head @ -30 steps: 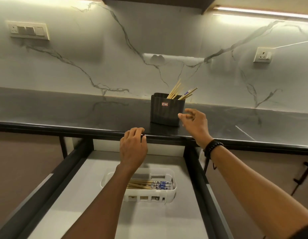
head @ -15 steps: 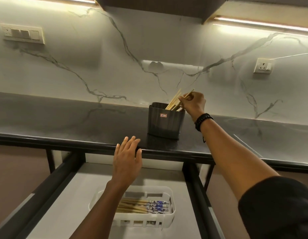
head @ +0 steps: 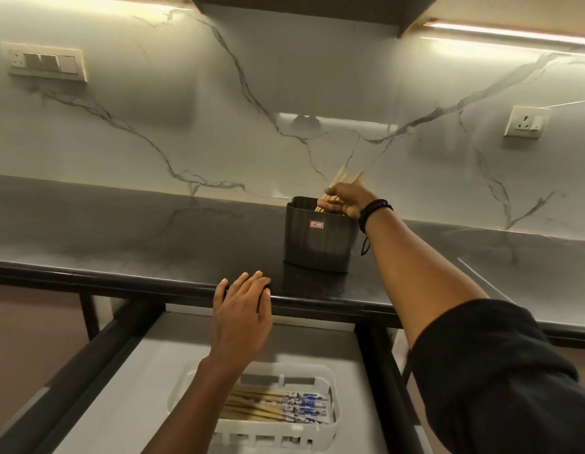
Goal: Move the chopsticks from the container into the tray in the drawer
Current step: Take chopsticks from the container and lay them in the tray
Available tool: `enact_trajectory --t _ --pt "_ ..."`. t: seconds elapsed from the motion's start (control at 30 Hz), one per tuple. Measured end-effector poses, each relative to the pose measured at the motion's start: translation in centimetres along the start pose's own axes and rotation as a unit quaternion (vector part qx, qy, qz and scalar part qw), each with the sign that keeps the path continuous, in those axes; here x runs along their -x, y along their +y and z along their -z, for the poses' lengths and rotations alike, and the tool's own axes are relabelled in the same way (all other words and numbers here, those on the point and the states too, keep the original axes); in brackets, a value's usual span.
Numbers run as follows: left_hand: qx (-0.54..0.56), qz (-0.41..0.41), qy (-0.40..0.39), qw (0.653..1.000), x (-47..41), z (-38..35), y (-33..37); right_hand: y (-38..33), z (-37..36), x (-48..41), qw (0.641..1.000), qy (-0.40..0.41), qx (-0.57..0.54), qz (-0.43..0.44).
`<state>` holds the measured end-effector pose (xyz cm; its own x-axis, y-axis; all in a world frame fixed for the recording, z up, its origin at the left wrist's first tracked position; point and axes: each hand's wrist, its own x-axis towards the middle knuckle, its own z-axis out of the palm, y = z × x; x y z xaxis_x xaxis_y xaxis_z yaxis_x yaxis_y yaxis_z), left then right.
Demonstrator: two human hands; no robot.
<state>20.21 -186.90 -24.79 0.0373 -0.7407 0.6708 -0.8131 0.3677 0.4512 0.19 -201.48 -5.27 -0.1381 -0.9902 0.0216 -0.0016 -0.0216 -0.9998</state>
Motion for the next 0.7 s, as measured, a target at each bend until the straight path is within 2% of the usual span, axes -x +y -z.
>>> enact_trajectory --t 0.1,0.3,0.7 --pt "-0.007 0.003 -0.001 1.000 -0.1 -0.1 0.1 0.3 -0.1 -1.1 0.999 0.031 0.020 0.000" --pt "-0.013 -0.006 0.000 1.000 -0.2 -0.1 -0.1 0.0 0.2 -0.7 0.981 0.112 0.130 0.086" --pt "-0.022 0.002 -0.024 0.999 -0.1 -0.1 0.0 0.0 4.6 2.8 0.990 0.100 0.068 0.079"
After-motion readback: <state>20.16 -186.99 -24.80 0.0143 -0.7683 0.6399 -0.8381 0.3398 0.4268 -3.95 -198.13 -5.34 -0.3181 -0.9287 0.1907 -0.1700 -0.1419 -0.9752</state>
